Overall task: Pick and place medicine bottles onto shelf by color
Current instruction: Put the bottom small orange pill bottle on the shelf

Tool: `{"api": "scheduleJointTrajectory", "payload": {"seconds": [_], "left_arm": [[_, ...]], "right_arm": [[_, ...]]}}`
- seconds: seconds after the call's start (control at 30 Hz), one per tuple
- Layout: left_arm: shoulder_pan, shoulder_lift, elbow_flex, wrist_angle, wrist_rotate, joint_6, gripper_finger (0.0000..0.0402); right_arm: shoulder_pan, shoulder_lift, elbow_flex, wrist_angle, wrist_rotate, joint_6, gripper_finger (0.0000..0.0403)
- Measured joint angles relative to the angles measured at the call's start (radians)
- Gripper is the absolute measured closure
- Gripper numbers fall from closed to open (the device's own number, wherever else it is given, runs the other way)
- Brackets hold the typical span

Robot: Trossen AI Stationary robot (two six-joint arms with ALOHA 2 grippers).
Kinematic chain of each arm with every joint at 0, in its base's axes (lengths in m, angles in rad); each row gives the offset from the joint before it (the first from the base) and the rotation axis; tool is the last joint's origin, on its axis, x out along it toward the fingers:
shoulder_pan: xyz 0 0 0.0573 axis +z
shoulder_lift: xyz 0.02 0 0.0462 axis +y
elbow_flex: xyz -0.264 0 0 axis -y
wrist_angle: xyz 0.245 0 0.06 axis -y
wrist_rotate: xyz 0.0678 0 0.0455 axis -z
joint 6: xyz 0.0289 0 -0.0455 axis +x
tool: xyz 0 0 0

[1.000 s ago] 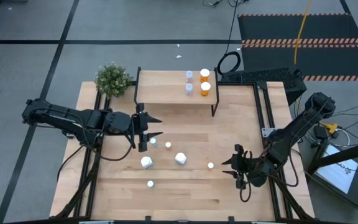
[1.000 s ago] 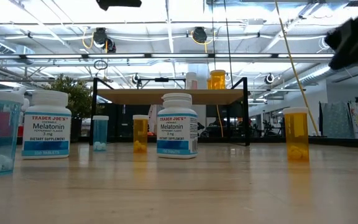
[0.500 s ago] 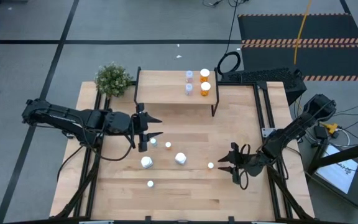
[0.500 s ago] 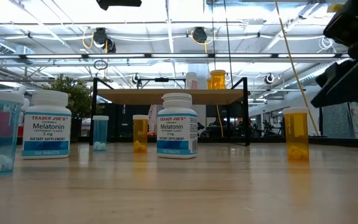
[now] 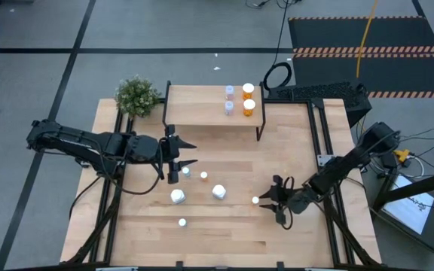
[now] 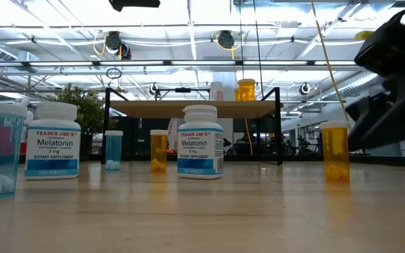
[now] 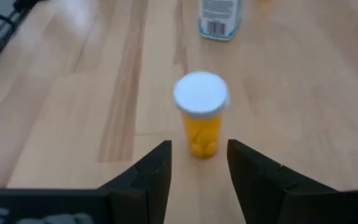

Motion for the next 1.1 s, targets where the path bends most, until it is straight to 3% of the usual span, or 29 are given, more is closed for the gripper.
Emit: {"api": "scheduleJointTrajectory", "payload": {"seconds": [0.13,0.73,1.1], "left_arm": [[0.0,0.0,0.0,0.0,0.0,0.0,0.0192],[0.0,0.0,0.0,0.002,0.0,0.001,0.0192],[0.0,0.0,0.0,0.003,0.0,0.001,0.0192]], "right_arm": [[-0.02,0.05,0.0,0.046,-0.048,-0.003,0.0251],[-0.047,0.196,0.002,0.169,-0.071,-0.057,0.0251],[-0.06,0.202,0.002,0.172,-0.097,-0.061,0.0251]]}}
